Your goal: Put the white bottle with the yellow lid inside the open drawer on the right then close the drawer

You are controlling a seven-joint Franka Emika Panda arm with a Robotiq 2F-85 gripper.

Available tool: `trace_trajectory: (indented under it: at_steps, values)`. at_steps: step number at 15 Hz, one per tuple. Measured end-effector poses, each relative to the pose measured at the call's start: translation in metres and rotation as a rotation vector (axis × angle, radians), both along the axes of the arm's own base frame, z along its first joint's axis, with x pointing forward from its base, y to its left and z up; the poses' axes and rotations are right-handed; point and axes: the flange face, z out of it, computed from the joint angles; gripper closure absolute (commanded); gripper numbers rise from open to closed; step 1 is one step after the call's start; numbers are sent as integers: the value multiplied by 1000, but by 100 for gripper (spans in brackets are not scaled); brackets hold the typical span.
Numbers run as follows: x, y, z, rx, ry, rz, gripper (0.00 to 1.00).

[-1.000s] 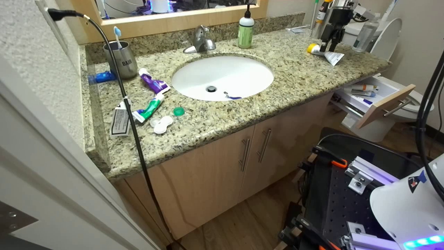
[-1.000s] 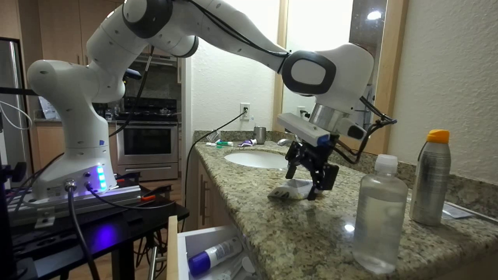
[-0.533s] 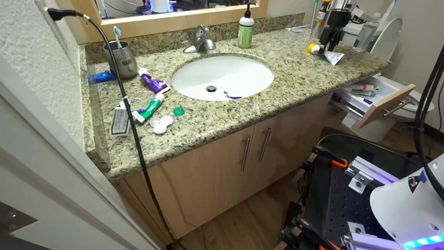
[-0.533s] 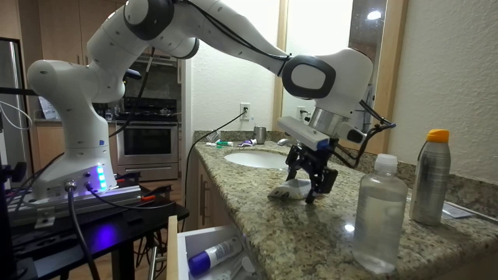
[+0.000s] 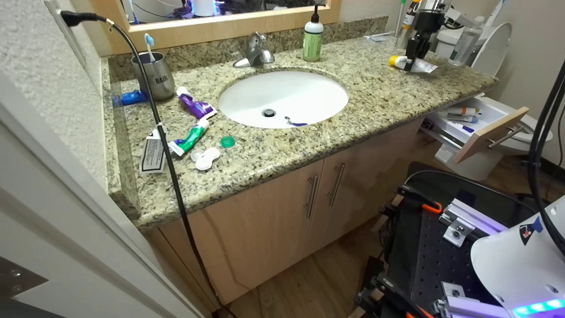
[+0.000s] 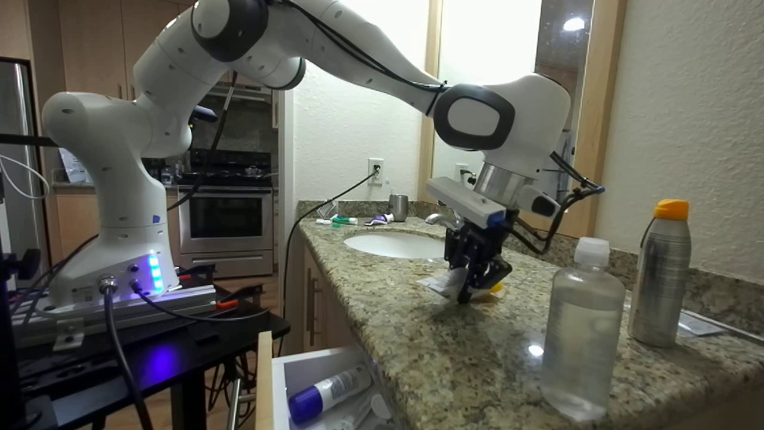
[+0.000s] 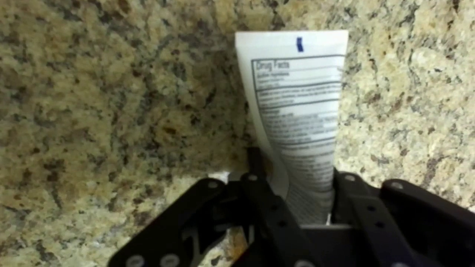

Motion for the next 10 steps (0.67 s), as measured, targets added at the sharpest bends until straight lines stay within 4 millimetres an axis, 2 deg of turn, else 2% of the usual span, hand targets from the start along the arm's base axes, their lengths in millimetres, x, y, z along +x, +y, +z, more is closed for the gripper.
trace_trajectory:
  at_steps: [3, 5, 8, 10]
  values:
    - [9, 3, 0, -2, 6, -31, 100]
    - [15, -2, 10, -28, 6, -65, 98]
    - [13, -21, 46, -126, -27, -92, 98]
    - [0, -37, 79, -212, -46, -115, 98]
